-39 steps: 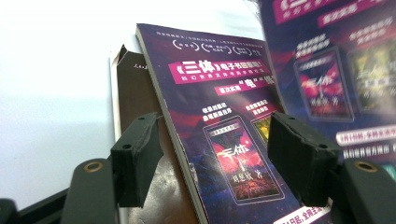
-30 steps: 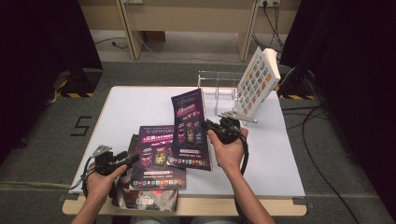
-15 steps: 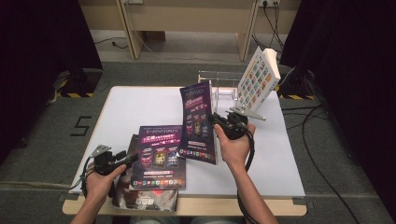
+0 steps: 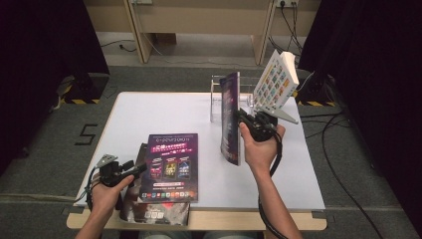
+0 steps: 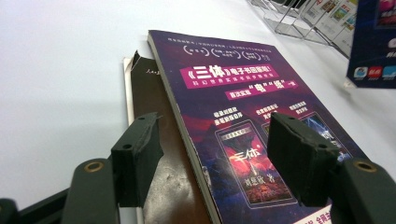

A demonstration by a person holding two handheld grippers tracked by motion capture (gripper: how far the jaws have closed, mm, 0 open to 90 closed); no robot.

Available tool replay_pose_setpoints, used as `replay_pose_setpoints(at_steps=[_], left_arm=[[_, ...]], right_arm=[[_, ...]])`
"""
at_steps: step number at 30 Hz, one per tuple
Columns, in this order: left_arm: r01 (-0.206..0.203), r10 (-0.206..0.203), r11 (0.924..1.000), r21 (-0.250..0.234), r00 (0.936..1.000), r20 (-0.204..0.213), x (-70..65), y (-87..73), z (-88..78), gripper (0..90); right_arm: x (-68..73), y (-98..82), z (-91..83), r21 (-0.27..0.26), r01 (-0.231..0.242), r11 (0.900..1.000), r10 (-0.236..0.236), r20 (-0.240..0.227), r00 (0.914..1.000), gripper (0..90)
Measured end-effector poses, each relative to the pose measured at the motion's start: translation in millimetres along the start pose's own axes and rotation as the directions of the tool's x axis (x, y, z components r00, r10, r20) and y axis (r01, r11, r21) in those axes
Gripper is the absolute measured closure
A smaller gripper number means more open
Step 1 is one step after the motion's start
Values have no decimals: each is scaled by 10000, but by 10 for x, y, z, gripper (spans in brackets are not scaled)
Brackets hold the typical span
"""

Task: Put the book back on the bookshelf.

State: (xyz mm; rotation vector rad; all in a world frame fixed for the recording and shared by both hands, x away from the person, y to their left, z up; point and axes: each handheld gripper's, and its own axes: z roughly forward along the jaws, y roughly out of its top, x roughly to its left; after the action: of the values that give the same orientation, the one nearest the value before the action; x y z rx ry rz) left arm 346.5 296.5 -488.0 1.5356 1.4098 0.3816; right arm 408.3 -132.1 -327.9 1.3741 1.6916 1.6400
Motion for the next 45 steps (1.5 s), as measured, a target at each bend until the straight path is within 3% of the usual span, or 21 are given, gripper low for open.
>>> replay_pose_setpoints(at_steps=[10, 24, 37, 45], left_arm=[[12, -13, 10000, 94, 10000, 54, -8, -11, 21, 340], [24, -24, 10000, 15, 10000, -10, 7, -2, 3, 339], [55, -55, 10000, 0, 10000, -15, 17, 4, -3, 338], [12, -12, 10000, -33, 10000, 3, 12, 10, -6, 337]], right_arm=[[-88, 207, -123, -654, 52, 9978, -32, 302, 9995, 839], [-121, 300, -161, -1152, 205, 9931, -124, 710, 9974, 839], [-191, 456, -76, -1735, 438, 9839, -215, 1286, 9915, 839], [-218, 559, 61, -1774, 563, 9825, -305, 1447, 9890, 839]])
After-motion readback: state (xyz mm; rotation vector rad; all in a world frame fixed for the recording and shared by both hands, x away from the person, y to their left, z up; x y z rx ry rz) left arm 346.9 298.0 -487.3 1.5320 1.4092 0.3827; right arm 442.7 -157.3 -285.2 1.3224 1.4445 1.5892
